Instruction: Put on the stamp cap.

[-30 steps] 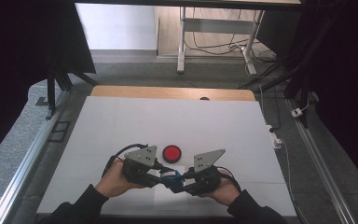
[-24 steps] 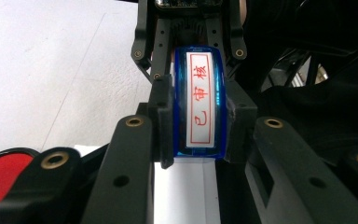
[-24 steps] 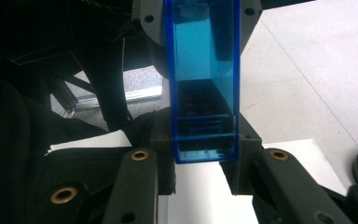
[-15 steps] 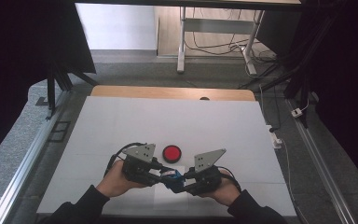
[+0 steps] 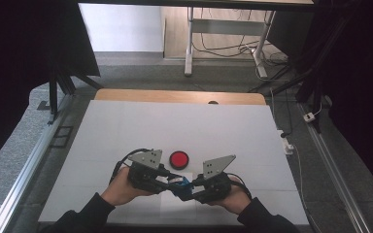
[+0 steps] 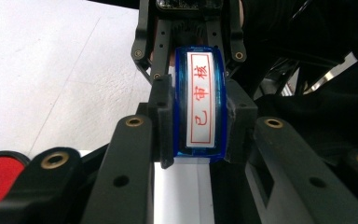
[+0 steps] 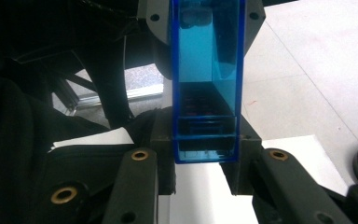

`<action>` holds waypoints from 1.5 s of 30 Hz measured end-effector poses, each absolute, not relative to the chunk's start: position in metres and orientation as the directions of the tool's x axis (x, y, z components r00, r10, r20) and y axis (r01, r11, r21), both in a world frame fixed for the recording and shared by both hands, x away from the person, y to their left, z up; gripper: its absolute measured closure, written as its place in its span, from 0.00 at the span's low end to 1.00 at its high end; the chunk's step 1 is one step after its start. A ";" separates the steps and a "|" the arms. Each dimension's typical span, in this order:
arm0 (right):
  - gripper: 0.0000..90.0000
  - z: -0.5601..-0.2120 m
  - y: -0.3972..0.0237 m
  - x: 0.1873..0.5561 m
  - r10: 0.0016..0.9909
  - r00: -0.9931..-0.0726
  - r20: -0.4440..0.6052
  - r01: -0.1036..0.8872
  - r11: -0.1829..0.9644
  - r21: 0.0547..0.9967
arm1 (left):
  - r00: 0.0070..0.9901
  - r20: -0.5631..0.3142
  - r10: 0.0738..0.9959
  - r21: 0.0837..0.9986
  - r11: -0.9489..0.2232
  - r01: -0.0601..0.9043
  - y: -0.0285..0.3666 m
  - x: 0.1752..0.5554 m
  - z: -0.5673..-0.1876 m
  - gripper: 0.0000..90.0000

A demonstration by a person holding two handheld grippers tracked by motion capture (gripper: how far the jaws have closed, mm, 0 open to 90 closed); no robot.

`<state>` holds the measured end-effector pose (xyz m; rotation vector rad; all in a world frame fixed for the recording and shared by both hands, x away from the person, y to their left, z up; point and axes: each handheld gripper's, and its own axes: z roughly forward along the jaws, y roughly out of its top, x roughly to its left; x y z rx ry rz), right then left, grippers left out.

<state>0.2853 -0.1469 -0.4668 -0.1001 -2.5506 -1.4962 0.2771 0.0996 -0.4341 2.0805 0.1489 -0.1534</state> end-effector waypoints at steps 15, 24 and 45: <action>0.68 -0.468 -0.146 0.285 0.004 -0.982 0.187 0.166 0.484 0.859 | 0.984 -0.165 0.072 0.851 -0.494 0.179 0.100 0.277 -0.430 0.77; 0.61 -0.469 -0.147 0.285 0.023 -0.983 0.183 0.171 0.487 0.857 | 0.983 -0.161 0.086 0.853 -0.488 0.183 0.103 0.277 -0.428 0.77; 0.42 -0.465 -0.154 0.283 0.161 -0.978 0.129 0.194 0.503 0.843 | 0.965 -0.148 0.216 0.831 -0.502 0.240 0.114 0.277 -0.422 0.77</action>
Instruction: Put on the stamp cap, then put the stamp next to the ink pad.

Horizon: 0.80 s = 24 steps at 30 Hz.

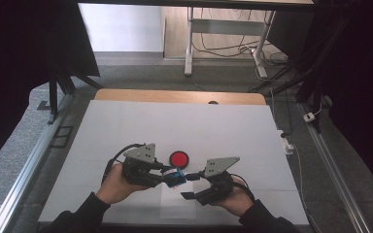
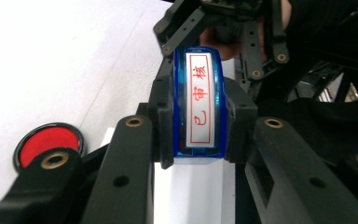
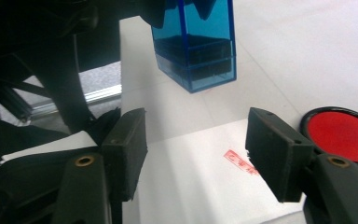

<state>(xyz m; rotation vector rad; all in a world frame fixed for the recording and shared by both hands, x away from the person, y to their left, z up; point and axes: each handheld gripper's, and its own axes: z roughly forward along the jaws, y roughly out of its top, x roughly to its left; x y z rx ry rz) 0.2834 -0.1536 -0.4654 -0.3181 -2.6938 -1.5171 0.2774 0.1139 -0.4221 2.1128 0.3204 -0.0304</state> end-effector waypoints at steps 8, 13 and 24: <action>0.37 -0.463 -0.155 0.282 0.214 -0.971 0.104 0.202 0.505 0.839 | 0.957 -0.138 0.255 0.828 -0.501 0.253 0.116 0.276 -0.420 0.77; 0.35 -0.462 -0.157 0.281 0.230 -0.968 0.095 0.203 0.503 0.840 | 0.955 -0.133 0.266 0.826 -0.503 0.255 0.117 0.275 -0.420 0.77; 0.31 -0.458 -0.161 0.279 0.272 -0.959 0.082 0.213 0.497 0.841 | 0.945 -0.128 0.301 0.819 -0.505 0.272 0.124 0.275 -0.421 0.77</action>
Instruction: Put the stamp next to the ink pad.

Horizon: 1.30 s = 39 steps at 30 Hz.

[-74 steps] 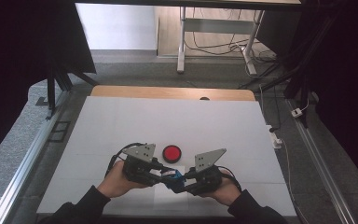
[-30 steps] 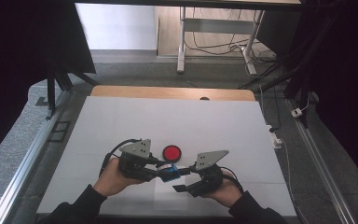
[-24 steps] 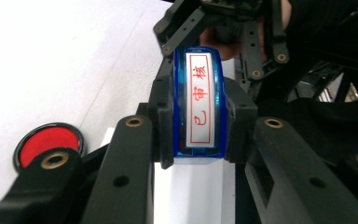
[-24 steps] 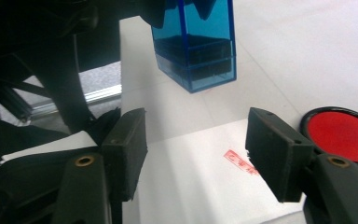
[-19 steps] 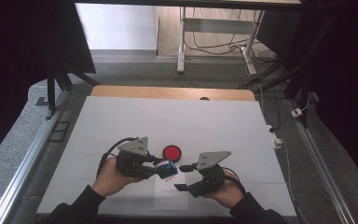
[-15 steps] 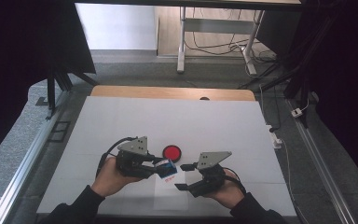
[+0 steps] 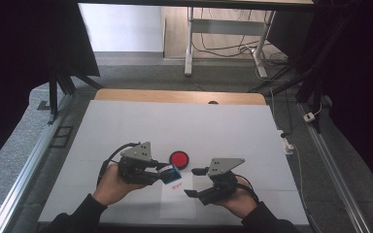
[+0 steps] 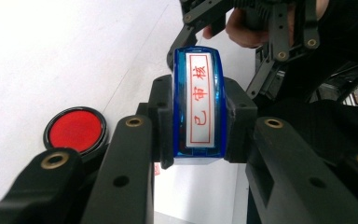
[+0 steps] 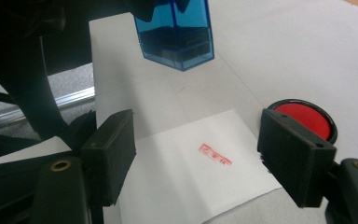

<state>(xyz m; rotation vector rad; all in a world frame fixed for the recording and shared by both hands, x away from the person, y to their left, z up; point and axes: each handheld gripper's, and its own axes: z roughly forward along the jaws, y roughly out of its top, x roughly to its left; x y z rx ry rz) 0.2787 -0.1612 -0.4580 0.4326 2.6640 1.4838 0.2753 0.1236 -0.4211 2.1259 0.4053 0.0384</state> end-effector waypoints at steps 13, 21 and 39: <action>0.25 -0.456 -0.166 0.278 0.324 -0.943 0.077 0.236 0.487 0.841 | 0.920 -0.132 0.369 0.807 -0.499 0.316 0.138 0.276 -0.425 0.77; 0.20 -0.455 -0.170 0.275 0.355 -0.932 0.077 0.253 0.483 0.838 | 0.899 -0.141 0.416 0.795 -0.494 0.353 0.148 0.278 -0.429 0.77; 0.02 -0.454 -0.187 0.272 0.462 -0.882 0.094 0.336 0.476 0.813 | 0.831 -0.118 0.544 0.762 -0.487 0.427 0.169 0.278 -0.437 0.77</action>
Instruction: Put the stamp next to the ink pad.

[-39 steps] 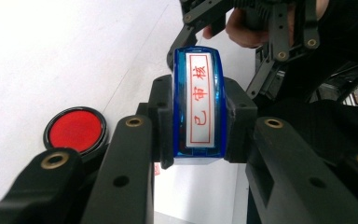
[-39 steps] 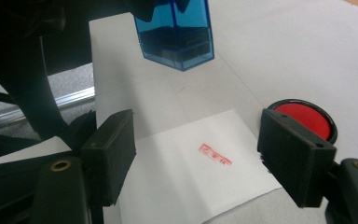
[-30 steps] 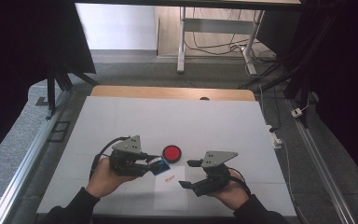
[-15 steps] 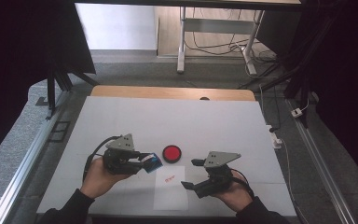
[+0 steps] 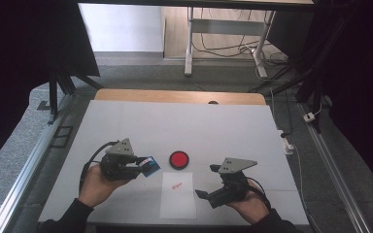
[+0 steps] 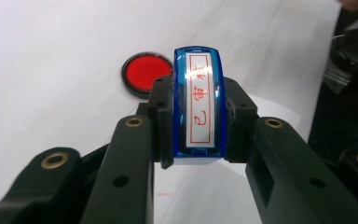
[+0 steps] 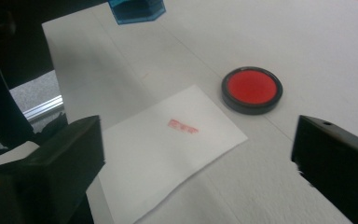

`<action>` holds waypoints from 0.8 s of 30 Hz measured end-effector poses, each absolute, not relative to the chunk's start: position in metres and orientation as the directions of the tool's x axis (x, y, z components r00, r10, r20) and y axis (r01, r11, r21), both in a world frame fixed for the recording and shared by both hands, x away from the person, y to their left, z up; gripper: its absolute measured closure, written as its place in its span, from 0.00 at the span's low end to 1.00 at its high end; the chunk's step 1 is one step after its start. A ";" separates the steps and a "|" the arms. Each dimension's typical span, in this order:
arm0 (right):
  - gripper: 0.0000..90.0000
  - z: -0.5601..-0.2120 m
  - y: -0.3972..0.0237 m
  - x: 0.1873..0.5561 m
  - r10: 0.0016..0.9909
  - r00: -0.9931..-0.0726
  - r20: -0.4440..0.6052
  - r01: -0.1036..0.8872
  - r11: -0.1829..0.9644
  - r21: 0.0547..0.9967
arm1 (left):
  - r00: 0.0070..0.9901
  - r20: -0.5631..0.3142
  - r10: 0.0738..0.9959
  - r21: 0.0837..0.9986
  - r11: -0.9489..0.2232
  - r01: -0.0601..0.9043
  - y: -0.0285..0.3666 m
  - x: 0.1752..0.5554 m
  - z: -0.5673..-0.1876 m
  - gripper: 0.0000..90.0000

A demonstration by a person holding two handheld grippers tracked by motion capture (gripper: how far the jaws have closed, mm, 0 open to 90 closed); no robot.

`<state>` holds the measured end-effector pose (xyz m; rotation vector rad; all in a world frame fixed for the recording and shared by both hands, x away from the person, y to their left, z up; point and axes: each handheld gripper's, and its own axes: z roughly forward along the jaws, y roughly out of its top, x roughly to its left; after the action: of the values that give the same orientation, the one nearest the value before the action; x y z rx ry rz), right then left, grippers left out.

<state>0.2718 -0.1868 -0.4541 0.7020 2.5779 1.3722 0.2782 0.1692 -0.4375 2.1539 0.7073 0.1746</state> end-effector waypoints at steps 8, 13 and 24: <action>0.00 -0.452 -0.199 0.269 0.513 -0.855 0.075 0.347 0.460 0.818 | 0.804 -0.117 0.583 0.750 -0.478 0.456 0.179 0.279 -0.442 0.77; 0.00 -0.451 -0.209 0.265 0.549 -0.833 0.066 0.361 0.449 0.818 | 0.789 -0.116 0.604 0.741 -0.476 0.473 0.183 0.281 -0.446 0.77; 0.00 -0.451 -0.227 0.257 0.612 -0.789 0.053 0.393 0.436 0.810 | 0.754 -0.109 0.648 0.719 -0.473 0.510 0.194 0.284 -0.454 0.77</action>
<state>0.2569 -0.2271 -0.4512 0.8731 2.4420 1.2768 0.2839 0.1937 -0.4536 2.1738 0.8634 0.2277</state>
